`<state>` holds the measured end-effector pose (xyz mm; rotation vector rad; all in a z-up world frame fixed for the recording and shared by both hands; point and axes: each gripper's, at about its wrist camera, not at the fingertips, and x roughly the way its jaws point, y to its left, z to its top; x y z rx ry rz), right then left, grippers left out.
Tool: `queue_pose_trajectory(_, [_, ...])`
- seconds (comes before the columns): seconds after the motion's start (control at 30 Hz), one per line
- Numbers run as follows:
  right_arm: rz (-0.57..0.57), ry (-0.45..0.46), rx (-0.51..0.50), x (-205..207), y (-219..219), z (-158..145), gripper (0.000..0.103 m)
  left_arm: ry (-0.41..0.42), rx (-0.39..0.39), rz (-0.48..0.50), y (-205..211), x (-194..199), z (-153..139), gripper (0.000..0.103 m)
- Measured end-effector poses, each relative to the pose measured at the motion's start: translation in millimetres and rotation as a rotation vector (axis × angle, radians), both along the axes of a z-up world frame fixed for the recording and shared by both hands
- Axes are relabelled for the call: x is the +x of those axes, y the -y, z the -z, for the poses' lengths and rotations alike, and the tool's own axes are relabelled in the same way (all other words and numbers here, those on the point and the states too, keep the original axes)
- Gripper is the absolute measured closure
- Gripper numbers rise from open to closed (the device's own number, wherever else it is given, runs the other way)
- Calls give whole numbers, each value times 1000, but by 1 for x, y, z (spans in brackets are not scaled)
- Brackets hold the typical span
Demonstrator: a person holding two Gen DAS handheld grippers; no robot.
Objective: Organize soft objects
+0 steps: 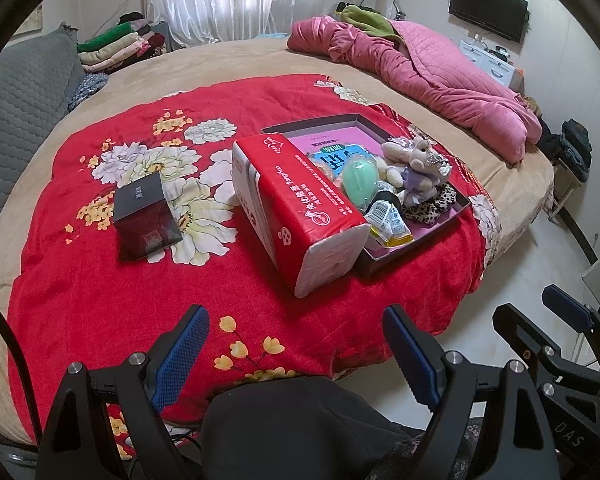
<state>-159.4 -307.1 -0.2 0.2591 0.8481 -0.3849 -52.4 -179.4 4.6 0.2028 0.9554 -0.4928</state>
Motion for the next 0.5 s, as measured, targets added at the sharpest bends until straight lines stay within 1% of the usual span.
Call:
queue_pose_trajectory(0.3, [-1, 1, -2, 0, -2, -1, 23, -2, 3, -1, 0, 0, 0, 15])
queue_pose_trajectory(0.5, [-4, -1, 0, 0, -2, -1, 23, 4, -1, 17, 1, -3, 2, 15])
